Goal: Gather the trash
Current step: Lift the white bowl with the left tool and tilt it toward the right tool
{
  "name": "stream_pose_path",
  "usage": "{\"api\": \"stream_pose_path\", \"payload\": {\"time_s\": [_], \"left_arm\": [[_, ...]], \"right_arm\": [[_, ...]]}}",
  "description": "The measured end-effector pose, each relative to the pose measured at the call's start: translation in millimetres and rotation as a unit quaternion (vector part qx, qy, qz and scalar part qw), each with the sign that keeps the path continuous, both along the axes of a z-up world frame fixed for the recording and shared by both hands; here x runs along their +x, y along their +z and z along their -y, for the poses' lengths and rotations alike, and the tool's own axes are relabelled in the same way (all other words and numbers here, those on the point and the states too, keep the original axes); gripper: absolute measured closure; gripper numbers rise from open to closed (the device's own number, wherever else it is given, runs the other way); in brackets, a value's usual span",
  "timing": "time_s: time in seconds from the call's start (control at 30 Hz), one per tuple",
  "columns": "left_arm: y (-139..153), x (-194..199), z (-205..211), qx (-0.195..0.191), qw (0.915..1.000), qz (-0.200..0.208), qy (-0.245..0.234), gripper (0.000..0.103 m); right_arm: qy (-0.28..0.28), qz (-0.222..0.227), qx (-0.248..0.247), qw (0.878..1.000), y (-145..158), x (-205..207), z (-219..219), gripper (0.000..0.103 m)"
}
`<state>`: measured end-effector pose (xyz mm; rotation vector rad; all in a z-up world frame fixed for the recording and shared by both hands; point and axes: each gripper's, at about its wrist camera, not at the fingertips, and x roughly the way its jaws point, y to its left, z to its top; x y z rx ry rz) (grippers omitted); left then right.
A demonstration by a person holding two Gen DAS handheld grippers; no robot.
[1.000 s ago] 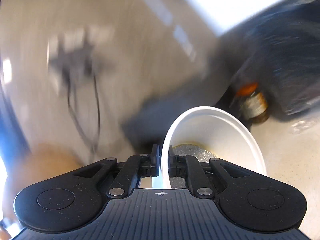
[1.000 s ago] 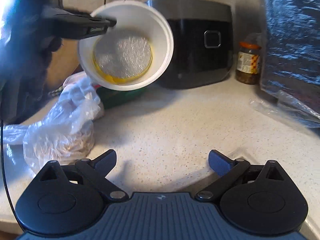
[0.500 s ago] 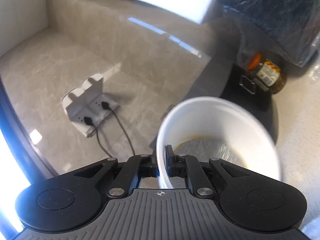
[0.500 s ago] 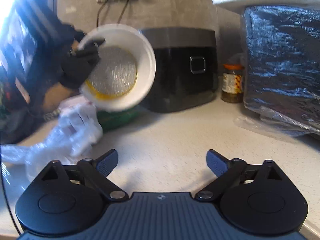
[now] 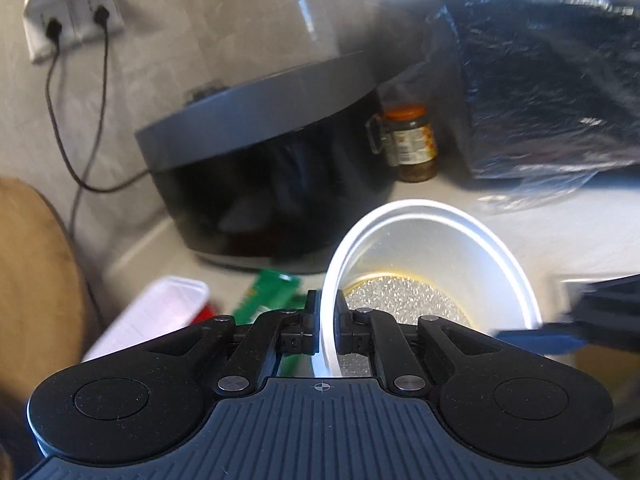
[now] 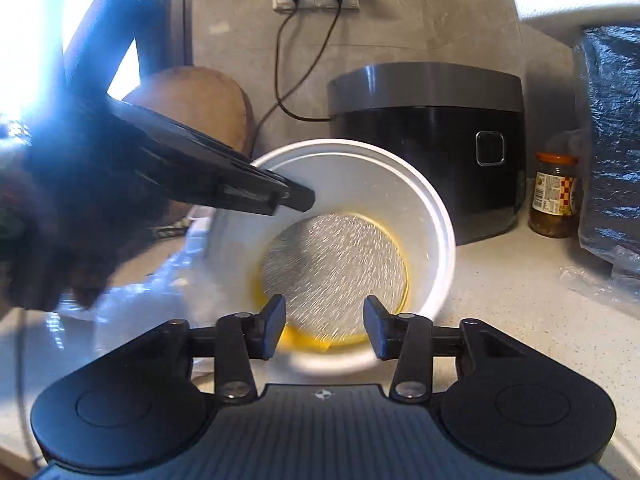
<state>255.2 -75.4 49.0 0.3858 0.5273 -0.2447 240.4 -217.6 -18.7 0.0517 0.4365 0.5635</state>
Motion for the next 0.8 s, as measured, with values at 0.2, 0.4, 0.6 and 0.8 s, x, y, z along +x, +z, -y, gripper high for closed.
{"api": "stream_pose_path", "payload": {"time_s": [0.2, 0.4, 0.6, 0.8], "left_arm": [[5.2, -20.9, 7.8, -0.001, 0.9996, 0.005, -0.029, 0.087], [15.5, -22.8, 6.2, -0.011, 0.9996, 0.007, -0.025, 0.08], [16.7, -20.0, -5.5, -0.015, 0.9998, 0.013, -0.002, 0.079], [14.5, -24.7, -7.9, 0.042, 0.9956, 0.08, 0.028, 0.091]], "right_arm": [[-0.013, -0.005, 0.033, 0.999, 0.3, 10.1, -6.3, 0.005], [0.009, -0.054, 0.01, 0.998, 2.6, 28.8, -22.7, 0.012], [-0.005, -0.091, -0.03, 0.995, -11.9, 37.7, -40.2, 0.1], [-0.033, -0.056, 0.003, 0.998, 2.5, 27.9, -23.3, 0.103]]}}
